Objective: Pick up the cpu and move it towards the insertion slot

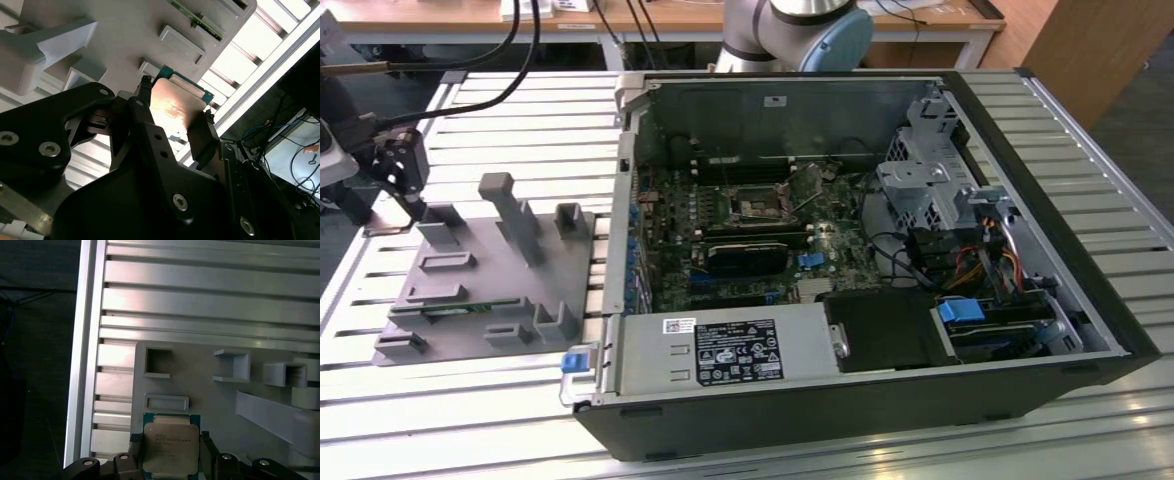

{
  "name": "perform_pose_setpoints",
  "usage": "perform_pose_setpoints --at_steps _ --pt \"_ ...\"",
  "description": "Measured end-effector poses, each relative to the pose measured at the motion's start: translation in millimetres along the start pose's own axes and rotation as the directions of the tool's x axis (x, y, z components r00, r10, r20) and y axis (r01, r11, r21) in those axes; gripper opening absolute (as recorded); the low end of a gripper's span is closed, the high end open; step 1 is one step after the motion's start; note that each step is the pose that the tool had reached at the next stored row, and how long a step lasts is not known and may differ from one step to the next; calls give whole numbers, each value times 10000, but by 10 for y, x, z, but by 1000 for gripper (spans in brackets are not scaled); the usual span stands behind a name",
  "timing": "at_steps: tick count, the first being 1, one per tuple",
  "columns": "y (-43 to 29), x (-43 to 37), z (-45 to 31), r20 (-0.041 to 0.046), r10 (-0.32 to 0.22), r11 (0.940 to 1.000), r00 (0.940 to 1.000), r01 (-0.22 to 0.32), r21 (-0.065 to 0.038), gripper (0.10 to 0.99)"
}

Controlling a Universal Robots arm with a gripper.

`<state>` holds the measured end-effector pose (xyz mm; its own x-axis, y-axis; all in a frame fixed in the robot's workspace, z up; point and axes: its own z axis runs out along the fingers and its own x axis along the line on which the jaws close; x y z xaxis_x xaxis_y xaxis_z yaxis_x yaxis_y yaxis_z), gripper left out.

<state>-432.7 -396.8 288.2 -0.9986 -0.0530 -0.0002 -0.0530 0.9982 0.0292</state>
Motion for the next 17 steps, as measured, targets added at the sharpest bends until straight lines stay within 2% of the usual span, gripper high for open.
perform_pose_setpoints --at_steps 17 --pt "13 -1 -101 0 0 10000 10000 0 2 541"
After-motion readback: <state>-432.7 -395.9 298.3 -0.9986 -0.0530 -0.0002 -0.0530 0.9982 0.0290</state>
